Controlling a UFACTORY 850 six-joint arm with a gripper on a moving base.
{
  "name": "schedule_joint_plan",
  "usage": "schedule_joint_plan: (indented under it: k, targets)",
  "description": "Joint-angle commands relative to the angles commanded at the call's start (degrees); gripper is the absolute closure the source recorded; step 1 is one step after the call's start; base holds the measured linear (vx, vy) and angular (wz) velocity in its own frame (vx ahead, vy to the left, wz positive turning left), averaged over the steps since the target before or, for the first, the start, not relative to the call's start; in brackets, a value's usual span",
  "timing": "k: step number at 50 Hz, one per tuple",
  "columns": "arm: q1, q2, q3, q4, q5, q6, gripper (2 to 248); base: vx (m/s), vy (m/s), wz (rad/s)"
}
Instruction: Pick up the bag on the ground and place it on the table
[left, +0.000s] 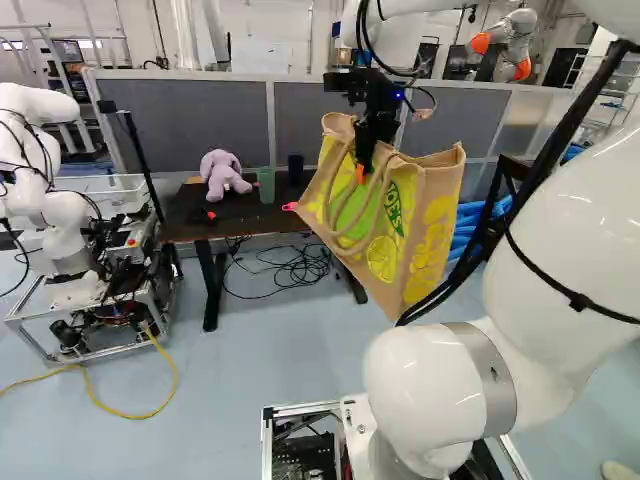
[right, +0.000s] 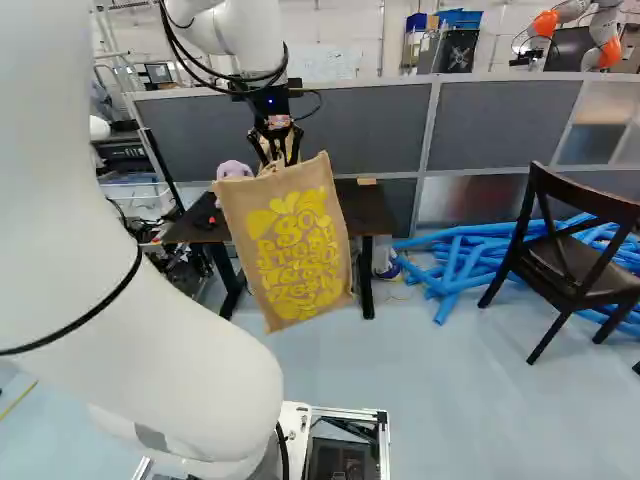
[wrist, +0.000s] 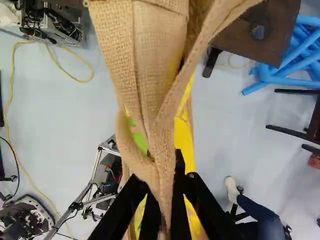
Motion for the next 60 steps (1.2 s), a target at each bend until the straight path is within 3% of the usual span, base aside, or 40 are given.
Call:
schedule_joint_plan:
  k: [24,60]
  targets:
    - [0.0,0.0,0.0,0.0,0.0,0.0,228,0.171,-0.068,-0.172]
    - [0.0,0.0,0.0,0.0,0.0,0.0,228,0.191,-0.002,-0.024]
